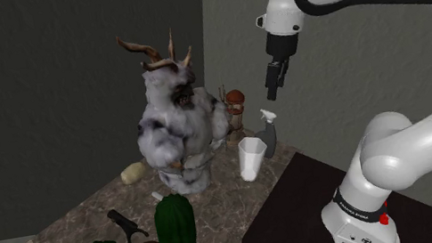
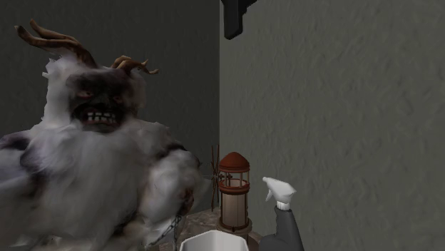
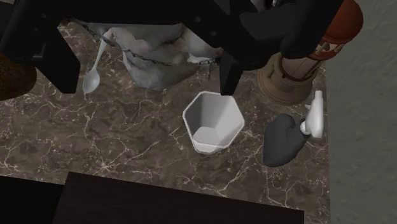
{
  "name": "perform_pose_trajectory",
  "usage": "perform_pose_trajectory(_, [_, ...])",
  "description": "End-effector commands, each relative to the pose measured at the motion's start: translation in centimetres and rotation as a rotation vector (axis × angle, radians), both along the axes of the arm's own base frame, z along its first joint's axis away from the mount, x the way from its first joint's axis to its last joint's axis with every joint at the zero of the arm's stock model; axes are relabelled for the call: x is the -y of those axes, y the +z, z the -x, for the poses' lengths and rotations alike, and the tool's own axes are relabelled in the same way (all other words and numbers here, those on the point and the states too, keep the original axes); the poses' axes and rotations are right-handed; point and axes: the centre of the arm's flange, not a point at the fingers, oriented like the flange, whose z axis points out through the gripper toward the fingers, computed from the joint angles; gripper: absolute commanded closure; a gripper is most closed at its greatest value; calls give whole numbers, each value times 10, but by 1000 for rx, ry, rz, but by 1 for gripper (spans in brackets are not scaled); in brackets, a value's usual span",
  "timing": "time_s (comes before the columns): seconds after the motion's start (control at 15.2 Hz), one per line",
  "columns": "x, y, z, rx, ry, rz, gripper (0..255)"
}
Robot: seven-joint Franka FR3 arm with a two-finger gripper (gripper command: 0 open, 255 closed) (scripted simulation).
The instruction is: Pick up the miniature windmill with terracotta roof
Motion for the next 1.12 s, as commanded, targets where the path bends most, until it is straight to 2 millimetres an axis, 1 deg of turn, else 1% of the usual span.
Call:
perform_pose_trajectory(0.0, [0, 0, 0, 0, 0, 0, 0])
perform_pose_trajectory(0.53, [50, -38, -83, 15, -57, -5, 0])
perform_pose_trajectory(1.06, [104, -75, -165, 29, -114, -11, 0])
